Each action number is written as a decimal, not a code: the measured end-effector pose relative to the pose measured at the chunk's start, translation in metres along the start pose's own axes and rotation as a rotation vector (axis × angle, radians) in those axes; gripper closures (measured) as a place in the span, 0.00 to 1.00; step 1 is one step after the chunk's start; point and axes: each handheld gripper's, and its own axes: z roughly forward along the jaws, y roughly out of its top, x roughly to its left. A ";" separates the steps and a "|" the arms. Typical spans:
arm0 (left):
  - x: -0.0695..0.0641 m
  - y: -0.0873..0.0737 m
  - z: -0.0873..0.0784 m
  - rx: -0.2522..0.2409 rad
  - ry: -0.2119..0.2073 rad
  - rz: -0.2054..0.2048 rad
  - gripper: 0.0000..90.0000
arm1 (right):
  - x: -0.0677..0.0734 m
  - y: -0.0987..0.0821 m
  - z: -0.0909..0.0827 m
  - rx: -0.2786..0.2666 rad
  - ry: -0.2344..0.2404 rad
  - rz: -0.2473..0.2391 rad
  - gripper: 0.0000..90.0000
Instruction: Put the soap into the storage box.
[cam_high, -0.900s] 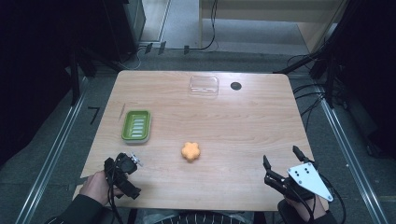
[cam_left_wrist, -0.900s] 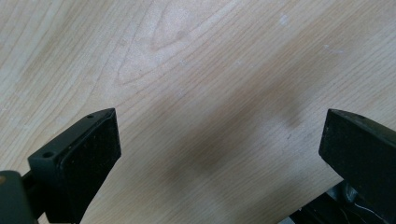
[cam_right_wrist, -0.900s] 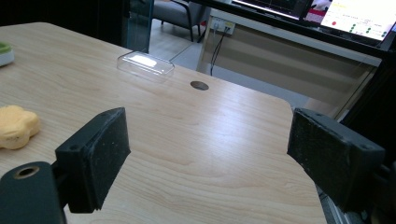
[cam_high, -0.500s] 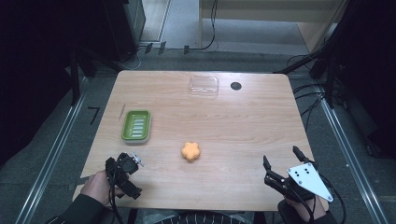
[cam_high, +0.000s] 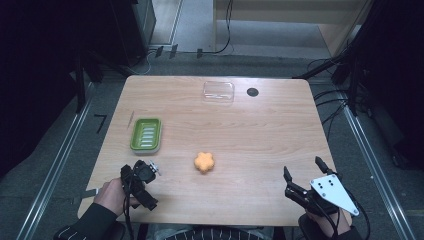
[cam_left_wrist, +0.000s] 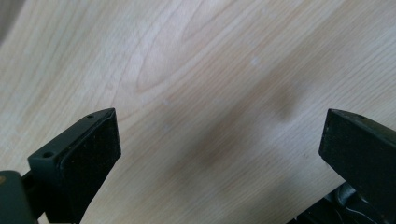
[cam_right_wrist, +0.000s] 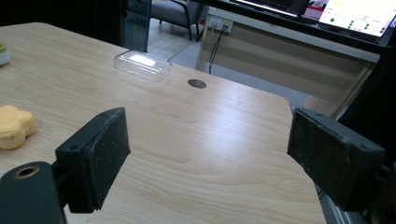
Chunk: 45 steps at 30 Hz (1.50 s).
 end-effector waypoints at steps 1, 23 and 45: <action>-0.001 0.003 -0.002 0.000 0.001 0.008 0.00 | 0.000 0.000 0.000 0.000 0.000 0.002 0.15; -0.006 0.042 -0.008 -0.023 -0.042 0.079 0.00 | 0.005 0.002 0.001 0.004 0.002 -0.016 0.15; -0.014 0.101 -0.010 -0.075 -0.063 0.131 0.00 | 0.004 0.002 0.000 0.003 0.001 -0.015 0.15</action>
